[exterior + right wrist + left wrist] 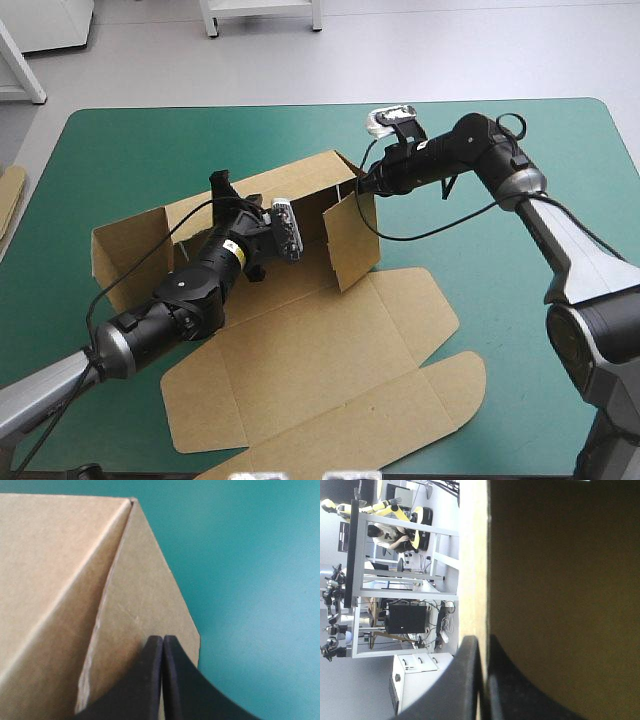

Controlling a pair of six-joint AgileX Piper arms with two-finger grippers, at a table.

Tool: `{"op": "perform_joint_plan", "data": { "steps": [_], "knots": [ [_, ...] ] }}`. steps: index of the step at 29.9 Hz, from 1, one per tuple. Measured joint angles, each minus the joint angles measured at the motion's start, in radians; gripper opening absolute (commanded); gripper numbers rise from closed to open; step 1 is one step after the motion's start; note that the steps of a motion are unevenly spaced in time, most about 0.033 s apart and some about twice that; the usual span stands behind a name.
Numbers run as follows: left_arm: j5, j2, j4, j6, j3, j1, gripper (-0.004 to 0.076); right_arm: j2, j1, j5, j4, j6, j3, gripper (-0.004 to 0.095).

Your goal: Fold the box

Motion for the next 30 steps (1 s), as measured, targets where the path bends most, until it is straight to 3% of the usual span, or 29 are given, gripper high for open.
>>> {"op": "perform_joint_plan", "data": {
  "steps": [8, 14, 17, 21, 26, 30],
  "knots": [
    [0.0, 0.0, 0.0, -0.005, 0.0, 0.0, -0.0008, -0.129, -0.042, -0.211, 0.345, -0.426, 0.314, -0.0003],
    [-0.001, -0.001, 0.0, -0.006, 0.0, 0.0, -0.0008, -0.175, -0.077, -0.22, 0.572, -0.762, 0.469, -0.0003],
    [-0.001, -0.001, 0.0, -0.006, 0.0, 0.0, -0.0008, -0.176, -0.083, -0.187, 0.625, -0.845, 0.487, 0.0008],
    [-0.002, -0.001, 0.0, -0.006, 0.0, 0.0, -0.0008, -0.18, -0.085, -0.162, 0.632, -0.893, 0.49, 0.0139],
    [-0.001, -0.001, 0.0, -0.006, 0.0, 0.0, -0.0008, -0.181, -0.086, -0.132, 0.613, -0.894, 0.49, 0.0401],
    [0.0, -0.001, 0.0, -0.006, 0.0, 0.0, -0.0008, -0.181, -0.089, -0.126, 0.581, -0.863, 0.49, 0.0492]
  ]
}}
